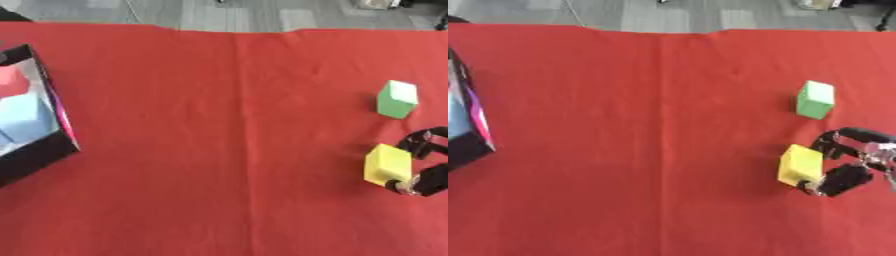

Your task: Pick up the objects with one hand, pass them to the other hand, and then place them into the box on the other side of the table.

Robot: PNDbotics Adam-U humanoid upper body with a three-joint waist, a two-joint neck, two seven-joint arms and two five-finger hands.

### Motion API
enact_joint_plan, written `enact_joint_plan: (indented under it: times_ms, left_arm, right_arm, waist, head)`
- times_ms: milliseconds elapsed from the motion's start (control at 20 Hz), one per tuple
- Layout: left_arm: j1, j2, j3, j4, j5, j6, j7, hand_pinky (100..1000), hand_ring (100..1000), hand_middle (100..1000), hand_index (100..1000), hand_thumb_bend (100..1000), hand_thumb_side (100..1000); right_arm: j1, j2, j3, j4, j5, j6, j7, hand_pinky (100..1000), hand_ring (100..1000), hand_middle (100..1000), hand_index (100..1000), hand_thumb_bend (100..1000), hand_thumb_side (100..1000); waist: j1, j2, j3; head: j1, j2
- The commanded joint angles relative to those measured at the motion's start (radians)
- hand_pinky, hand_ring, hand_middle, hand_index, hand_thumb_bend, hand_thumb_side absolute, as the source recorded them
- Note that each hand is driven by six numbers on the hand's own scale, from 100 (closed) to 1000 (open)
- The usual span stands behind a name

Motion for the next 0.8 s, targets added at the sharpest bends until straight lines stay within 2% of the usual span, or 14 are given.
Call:
enact_joint_plan:
  times_ms: [50,350,600,800]
  left_arm:
    - [-0.007,0.017,0.011,-0.017,-0.002,0.002,0.0,826,736,707,771,100,891]
    - [-0.007,0.016,0.011,-0.017,-0.002,0.002,0.0,827,737,707,770,100,892]
    - [-0.006,0.016,0.012,-0.016,-0.002,0.002,0.0,828,737,707,770,100,891]
    - [-0.004,0.017,0.013,-0.016,-0.002,0.001,0.001,828,737,707,770,100,891]
  right_arm:
    - [-0.015,-0.017,-0.006,0.008,-0.007,0.012,-0.011,935,796,672,765,424,242]
    - [-0.022,-0.009,-0.003,0.015,-0.023,0.026,-0.034,916,739,589,684,404,137]
    - [-0.026,-0.006,-0.006,0.01,-0.052,0.038,-0.063,899,697,542,629,404,122]
    - [-0.026,-0.004,-0.022,-0.01,-0.101,0.06,-0.124,875,660,500,569,407,100]
  waist:
    - [0.016,0.003,0.002]
    - [0.015,0.002,0.002]
    - [0.012,0.001,0.002]
    - [0.011,-0.001,0.0]
  head:
    - [0.002,-0.006]
    - [0.002,-0.005]
    - [0.005,-0.005]
    - [0.008,-0.005]
